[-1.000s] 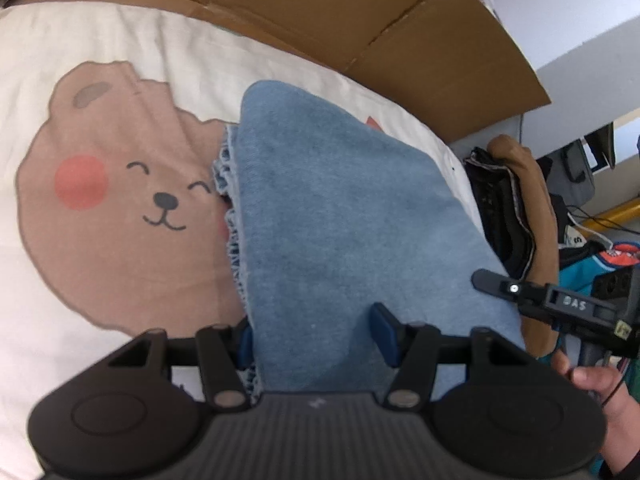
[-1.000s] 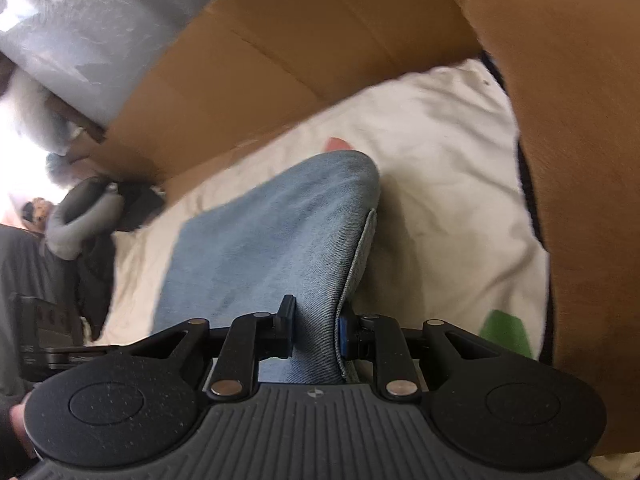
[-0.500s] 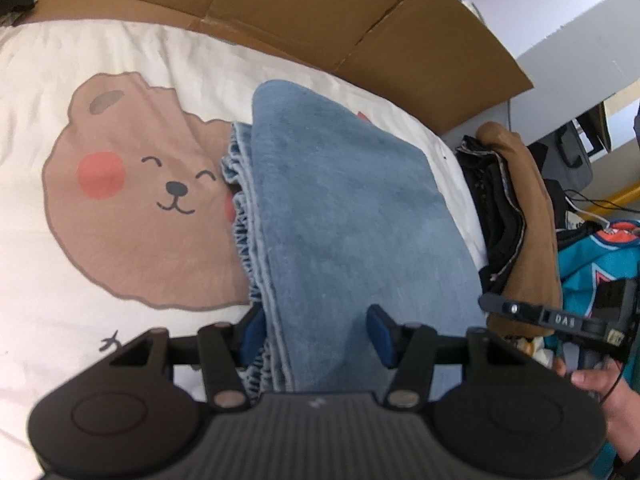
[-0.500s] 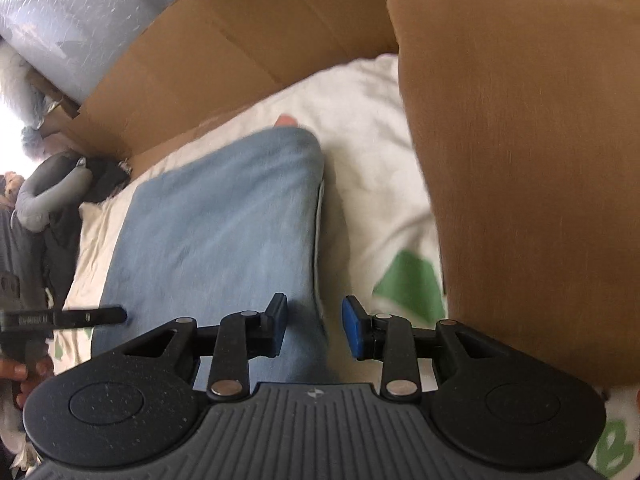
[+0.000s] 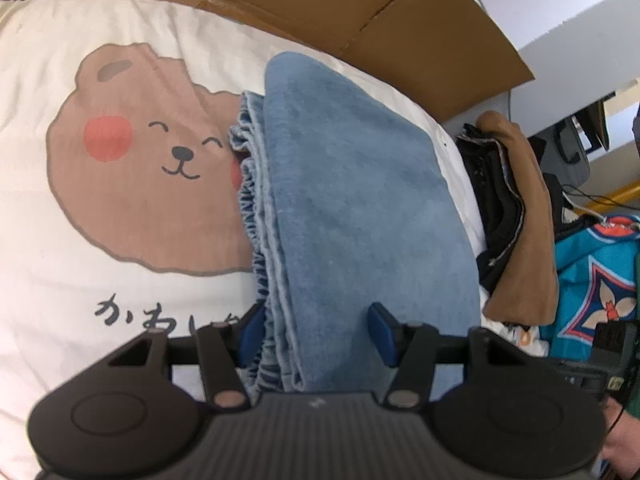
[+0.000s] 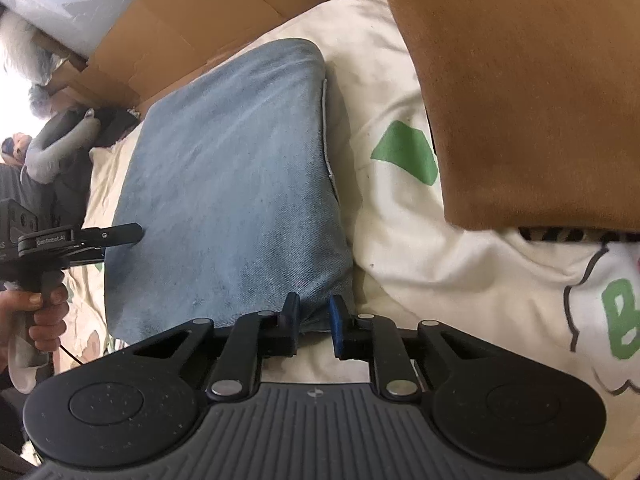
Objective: Fold clothes
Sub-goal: 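Open the right tool and release the folded jeans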
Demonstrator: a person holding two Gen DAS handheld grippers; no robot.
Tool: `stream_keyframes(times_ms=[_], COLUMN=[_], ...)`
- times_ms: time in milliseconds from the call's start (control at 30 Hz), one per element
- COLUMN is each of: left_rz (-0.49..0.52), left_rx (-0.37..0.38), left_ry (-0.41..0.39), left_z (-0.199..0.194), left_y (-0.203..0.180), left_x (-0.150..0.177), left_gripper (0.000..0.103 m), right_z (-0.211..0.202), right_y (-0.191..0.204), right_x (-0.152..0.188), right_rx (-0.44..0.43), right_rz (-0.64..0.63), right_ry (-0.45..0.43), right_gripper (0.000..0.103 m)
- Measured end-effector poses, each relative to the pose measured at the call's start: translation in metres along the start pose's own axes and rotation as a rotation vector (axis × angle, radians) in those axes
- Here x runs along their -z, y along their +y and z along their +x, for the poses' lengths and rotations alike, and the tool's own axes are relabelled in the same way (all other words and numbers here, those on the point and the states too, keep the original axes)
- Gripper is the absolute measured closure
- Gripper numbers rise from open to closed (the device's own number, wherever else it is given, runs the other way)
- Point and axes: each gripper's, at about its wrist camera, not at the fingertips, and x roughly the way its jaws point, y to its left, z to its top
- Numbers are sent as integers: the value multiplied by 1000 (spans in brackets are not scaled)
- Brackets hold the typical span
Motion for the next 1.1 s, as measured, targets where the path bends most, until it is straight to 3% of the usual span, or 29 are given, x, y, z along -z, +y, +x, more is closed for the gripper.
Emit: stream_keyframes(times_ms=[100, 167, 233, 300, 467, 800, 1000, 1100], left_rz=[15, 19, 26, 46, 60, 62, 61, 58], left_rx=[-9, -12, -15, -15, 0, 13, 33, 50], left_ry=[1, 4, 11, 31, 104, 149, 156, 156], left_z=[-7, -10, -12, -12, -3, 14, 14, 14], left_y=[-3, -4, -4, -6, -4, 2, 4, 3], left_x=[5, 10, 16, 22, 41, 57, 60, 61], left_gripper=[45, 43, 41, 40, 40, 40, 49, 56], right_z=[-3, -6, -3, 0, 15, 31, 48, 55], right_y=[7, 10, 12, 13, 24, 35, 49, 55], right_x=[-4, -6, -7, -6, 0, 5, 13, 13], right_rx=[26, 37, 38, 38, 84, 154, 262, 323], right_rz=[-24, -42, -43, -36, -51, -74, -96, -148], right_ry=[-2, -6, 3, 24, 60, 132, 104, 85], right_gripper=[83, 65, 57, 56, 32, 28, 20, 8])
